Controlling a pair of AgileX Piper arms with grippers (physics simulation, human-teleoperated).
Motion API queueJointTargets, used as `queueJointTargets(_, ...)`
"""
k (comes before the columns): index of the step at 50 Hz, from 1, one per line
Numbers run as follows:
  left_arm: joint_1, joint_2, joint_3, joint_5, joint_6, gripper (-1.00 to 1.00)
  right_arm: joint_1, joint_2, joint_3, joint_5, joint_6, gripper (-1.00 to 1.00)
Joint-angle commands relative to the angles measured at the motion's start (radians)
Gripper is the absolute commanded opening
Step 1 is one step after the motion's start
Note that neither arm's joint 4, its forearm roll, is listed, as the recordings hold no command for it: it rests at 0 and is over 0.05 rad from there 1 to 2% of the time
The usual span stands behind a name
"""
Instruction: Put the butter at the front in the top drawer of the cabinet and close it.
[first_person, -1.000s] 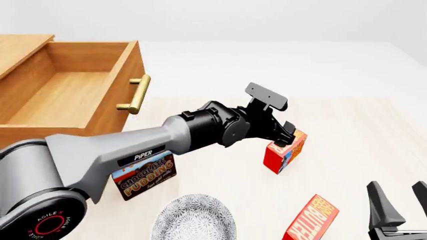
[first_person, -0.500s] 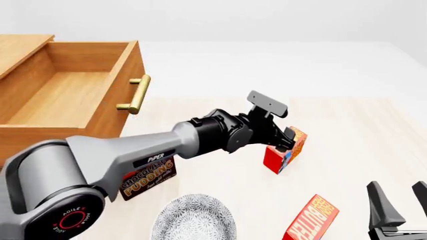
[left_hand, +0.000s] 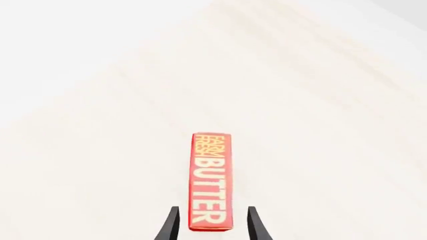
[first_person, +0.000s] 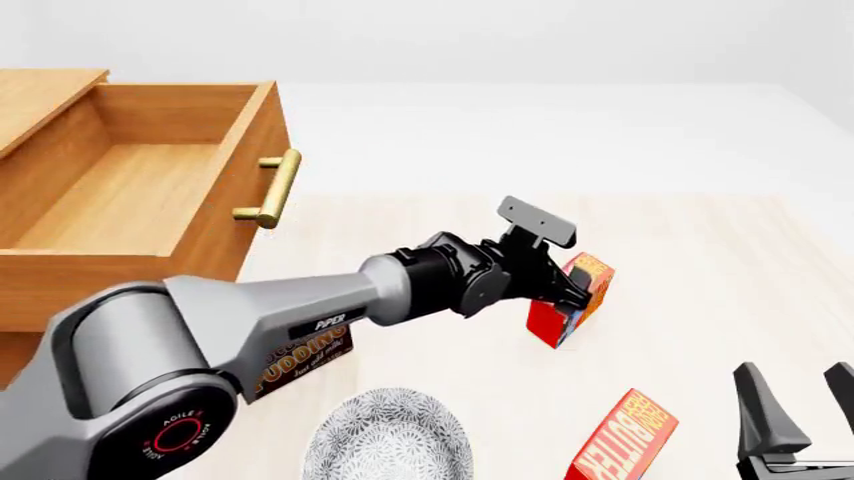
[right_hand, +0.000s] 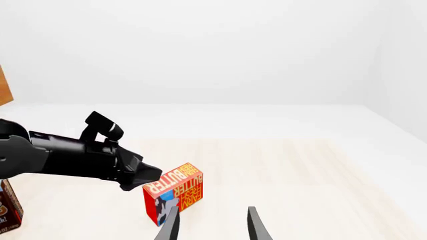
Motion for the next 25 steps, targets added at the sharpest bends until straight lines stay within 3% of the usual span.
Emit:
queueJointTargets(1,0.003,0.019,0.003,-0.020,-0.010,1.00,0.001,-0.004,0.002,0.002,0.001,1.00)
queueJointTargets(25,0.006,0.065,0.010,-0.061,-0.039,1.00,0.001,-0.003,0.002,0.002,0.001,1.00)
